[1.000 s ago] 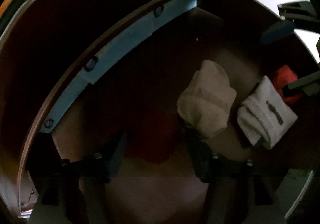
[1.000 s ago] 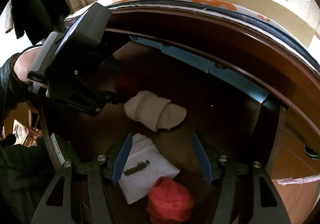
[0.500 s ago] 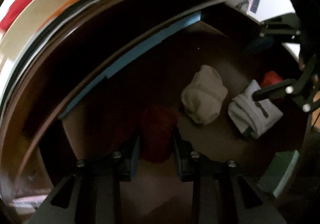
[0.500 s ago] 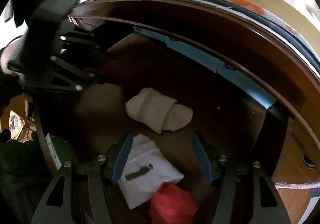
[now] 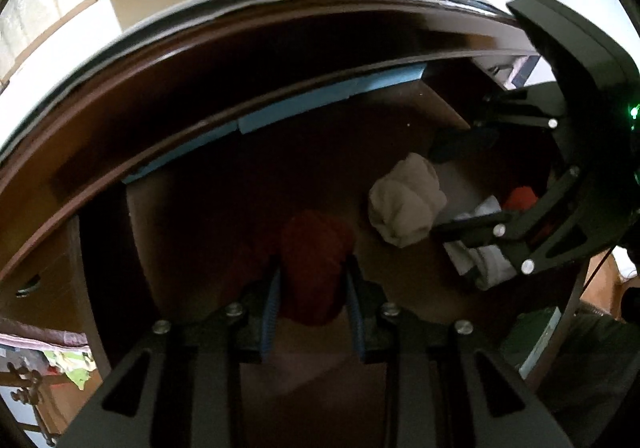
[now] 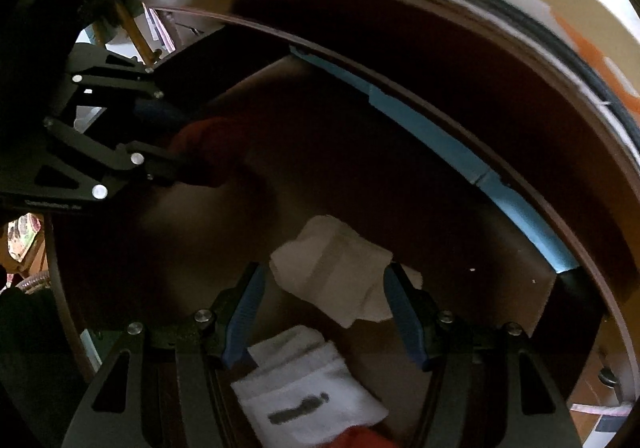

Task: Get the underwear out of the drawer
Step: 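Grasp a dark red sock with the left tool while the right tool grasps beige underwear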

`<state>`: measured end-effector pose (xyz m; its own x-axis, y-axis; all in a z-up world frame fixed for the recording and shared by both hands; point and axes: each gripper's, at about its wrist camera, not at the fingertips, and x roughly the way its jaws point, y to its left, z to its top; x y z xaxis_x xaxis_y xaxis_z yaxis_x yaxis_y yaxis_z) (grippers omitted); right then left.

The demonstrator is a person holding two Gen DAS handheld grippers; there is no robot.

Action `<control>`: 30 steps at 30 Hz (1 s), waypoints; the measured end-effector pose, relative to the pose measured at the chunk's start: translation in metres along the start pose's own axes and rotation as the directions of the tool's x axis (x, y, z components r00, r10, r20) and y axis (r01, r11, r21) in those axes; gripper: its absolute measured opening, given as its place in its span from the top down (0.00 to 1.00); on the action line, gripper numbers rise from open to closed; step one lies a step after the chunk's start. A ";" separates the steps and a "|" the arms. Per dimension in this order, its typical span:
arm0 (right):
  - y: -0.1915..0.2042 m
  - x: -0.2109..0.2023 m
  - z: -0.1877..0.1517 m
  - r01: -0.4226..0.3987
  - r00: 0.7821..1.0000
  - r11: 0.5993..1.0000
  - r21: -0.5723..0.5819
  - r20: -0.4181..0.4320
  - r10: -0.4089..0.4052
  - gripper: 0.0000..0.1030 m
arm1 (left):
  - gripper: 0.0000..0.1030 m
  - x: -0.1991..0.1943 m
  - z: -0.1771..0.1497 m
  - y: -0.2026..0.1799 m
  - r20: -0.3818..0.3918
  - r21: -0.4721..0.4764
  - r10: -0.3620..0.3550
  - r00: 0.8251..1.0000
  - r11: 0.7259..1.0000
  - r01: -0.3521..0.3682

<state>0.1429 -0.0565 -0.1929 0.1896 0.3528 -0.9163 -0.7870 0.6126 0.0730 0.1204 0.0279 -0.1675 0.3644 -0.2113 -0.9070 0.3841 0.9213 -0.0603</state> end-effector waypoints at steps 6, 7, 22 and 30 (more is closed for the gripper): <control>-0.001 0.006 0.006 -0.008 1.000 1.000 0.001 -0.016 0.008 0.38 | 0.73 -0.002 0.001 0.002 0.016 -0.013 -0.002 1.000 1.000 0.002; -0.003 0.008 0.007 -0.008 1.000 1.000 0.001 -0.027 0.008 0.38 | 0.73 -0.003 0.001 0.002 0.019 -0.014 -0.003 1.000 1.000 0.003; -0.009 0.040 0.022 0.003 0.993 1.000 -0.018 -0.120 -0.005 0.50 | 0.73 0.004 0.000 -0.001 0.018 -0.012 0.004 1.000 1.000 -0.003; -0.013 0.031 0.027 -0.023 0.997 1.000 -0.011 -0.070 0.022 0.63 | 0.73 -0.002 -0.004 -0.001 0.027 -0.005 0.018 0.999 1.000 -0.018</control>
<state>0.1748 -0.0343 -0.2115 0.1307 0.3158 -0.9398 -0.7975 0.5966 0.0895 0.1158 0.0287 -0.1674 0.3946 -0.2031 -0.8961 0.3733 0.9266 -0.0456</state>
